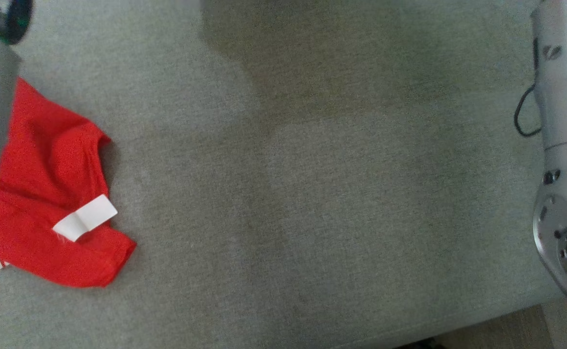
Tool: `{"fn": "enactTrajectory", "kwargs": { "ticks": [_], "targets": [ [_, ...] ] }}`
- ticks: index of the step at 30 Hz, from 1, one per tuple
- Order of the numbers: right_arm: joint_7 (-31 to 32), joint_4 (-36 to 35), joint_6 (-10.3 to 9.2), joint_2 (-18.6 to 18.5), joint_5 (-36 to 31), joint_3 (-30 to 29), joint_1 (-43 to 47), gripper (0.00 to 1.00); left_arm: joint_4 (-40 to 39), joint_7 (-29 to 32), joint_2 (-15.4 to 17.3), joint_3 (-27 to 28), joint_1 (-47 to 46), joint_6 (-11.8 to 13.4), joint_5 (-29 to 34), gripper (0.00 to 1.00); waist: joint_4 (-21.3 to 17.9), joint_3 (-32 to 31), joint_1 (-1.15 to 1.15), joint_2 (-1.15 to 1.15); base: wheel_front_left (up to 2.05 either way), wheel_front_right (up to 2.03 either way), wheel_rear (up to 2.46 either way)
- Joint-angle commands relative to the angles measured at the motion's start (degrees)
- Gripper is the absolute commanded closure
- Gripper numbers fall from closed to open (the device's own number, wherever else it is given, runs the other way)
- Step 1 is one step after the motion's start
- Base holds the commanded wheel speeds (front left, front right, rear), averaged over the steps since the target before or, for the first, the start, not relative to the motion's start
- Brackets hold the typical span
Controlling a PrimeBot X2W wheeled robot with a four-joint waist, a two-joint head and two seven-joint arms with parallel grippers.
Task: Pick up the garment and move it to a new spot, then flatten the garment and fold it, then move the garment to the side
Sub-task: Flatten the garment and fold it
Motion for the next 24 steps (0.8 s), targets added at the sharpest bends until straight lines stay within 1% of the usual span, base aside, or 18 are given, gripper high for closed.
{"fn": "enactTrajectory", "kwargs": {
  "ticks": [1, 4, 5, 8, 10, 14, 18, 20, 24],
  "targets": [
    [-0.3, 1.1, -0.05, 0.5, -0.6, -0.7, -0.6, 1.0, 1.5, -1.4, 1.7, 0.4, -1.8, 0.1, 0.1, 1.0, 0.3, 1.5, -0.02, 0.0, 0.0, 0.0, 0.0],
    [-0.3, 4.8, -0.05, 0.4, -2.5, -0.3, 2.0, 1.0, 4.3, -2.8, 0.4, -3.2, 0.1, 0.0, -0.7, 1.0, 0.9, 2.0, -0.02, 0.0, 0.0, 0.0, 0.0],
    [-0.3, 4.8, -0.05, 0.4, -2.5, -0.3, 2.0, 1.0, 4.3, -2.8, 0.4, -3.2, 0.1, 0.0, -0.7, 1.0, 0.9, 2.0, -0.02, 0.0, 0.0, 0.0, 0.0],
    [-0.3, 10.9, -0.05, -0.5, -3.4, 0.3, 4.5, 1.0, 5.4, -3.7, -0.5, -8.2, 4.1, -0.1, -3.0, 1.0, 1.7, 1.6, -0.02, 0.0, 0.0, 0.0, 0.0],
    [0.7, 15.3, -0.05, -1.5, -4.0, 1.8, 5.9, 1.0, 5.3, -4.0, -0.3, -11.7, 7.3, -0.1, -4.9, 1.0, 2.2, 1.1, -0.02, 0.0, 0.0, 0.0, 0.0],
    [4.2, 22.8, -0.05, -3.3, -4.1, 7.5, 8.3, 1.0, 3.4, -4.3, 1.2, -18.8, 14.3, -0.1, -8.6, 1.0, 3.1, -0.7, -0.02, 0.0, 0.0, 0.0, 0.0],
    [8.4, 25.3, -0.05, -5.4, -2.6, 13.8, 11.5, 1.0, 0.9, -4.2, 3.4, -24.9, 20.0, -0.1, -10.7, 1.0, 3.5, -3.1, -0.02, 0.0, 0.0, 0.0, 0.0],
    [10.3, 25.7, -0.05, -6.2, -0.9, 16.7, 13.3, 1.0, 0.0, -4.2, 4.4, -26.6, 21.8, -0.1, -11.2, 1.0, 3.6, -4.3, -0.02, 0.0, 0.0, 0.0, 0.0],
    [13.9, 25.9, -0.05, -6.8, 4.0, 23.1, 16.6, 1.0, -1.2, -4.3, 5.3, -27.7, 25.2, -0.1, -12.1, 1.0, 3.2, -6.9, -0.02, 0.0, 0.0, 0.0, 0.0]
  ]
}}
